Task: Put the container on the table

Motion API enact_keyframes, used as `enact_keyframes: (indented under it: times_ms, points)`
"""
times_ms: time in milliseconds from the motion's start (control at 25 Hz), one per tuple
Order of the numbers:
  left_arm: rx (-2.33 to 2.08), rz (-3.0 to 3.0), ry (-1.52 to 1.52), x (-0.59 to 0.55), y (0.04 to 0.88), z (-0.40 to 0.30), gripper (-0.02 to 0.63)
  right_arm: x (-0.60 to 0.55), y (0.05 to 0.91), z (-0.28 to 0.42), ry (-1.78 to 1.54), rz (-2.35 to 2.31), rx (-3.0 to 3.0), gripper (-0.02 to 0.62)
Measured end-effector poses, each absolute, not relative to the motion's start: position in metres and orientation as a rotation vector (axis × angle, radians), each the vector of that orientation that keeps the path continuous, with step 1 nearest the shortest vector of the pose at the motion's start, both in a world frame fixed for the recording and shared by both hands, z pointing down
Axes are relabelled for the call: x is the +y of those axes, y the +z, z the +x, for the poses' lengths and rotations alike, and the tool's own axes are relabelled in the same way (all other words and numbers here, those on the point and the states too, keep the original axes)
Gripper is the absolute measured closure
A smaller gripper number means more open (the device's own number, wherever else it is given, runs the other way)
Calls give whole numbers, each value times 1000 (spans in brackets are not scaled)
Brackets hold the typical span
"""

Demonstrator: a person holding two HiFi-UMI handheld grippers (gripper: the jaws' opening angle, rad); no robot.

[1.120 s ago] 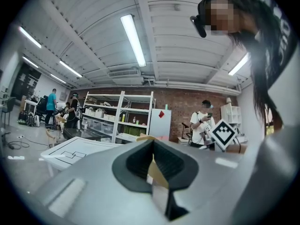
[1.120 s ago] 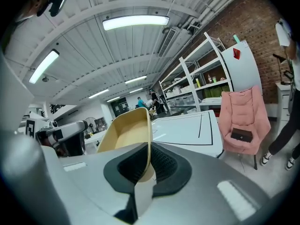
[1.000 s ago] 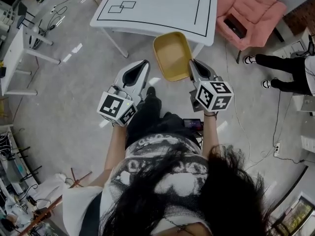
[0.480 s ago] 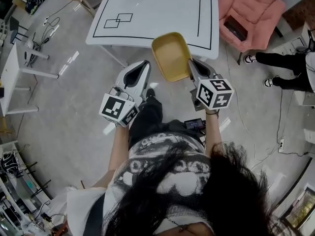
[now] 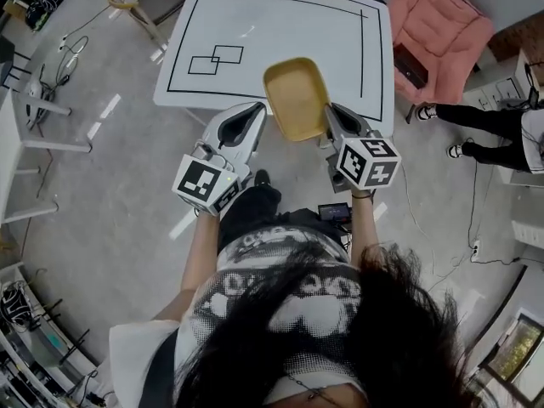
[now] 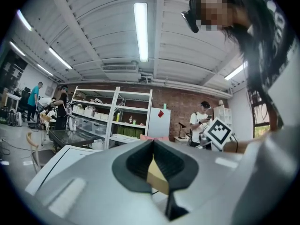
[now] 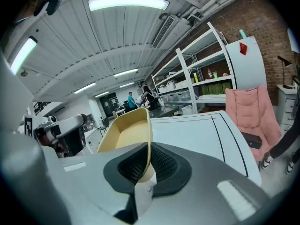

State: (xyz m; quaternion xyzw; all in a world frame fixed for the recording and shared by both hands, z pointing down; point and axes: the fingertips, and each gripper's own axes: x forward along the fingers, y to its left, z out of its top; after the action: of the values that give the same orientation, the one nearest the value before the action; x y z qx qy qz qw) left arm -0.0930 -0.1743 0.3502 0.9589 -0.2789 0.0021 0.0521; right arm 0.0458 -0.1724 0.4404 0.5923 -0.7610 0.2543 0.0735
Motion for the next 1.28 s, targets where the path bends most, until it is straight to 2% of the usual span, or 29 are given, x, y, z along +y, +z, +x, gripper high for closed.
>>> enact_keyframes:
  times_ms: [280,560,1280]
  points:
    - [-748,2906,-24,-231,360,-111,606,-224,451,21,784,1792,-2219,574]
    - [-717,2865,-13,-265,371,-108,606,-255,458,27,803,1790,-2159,574]
    - [-855,2848,8,-364,370,-44,606,-409,511,125,768,1664,-2102,574]
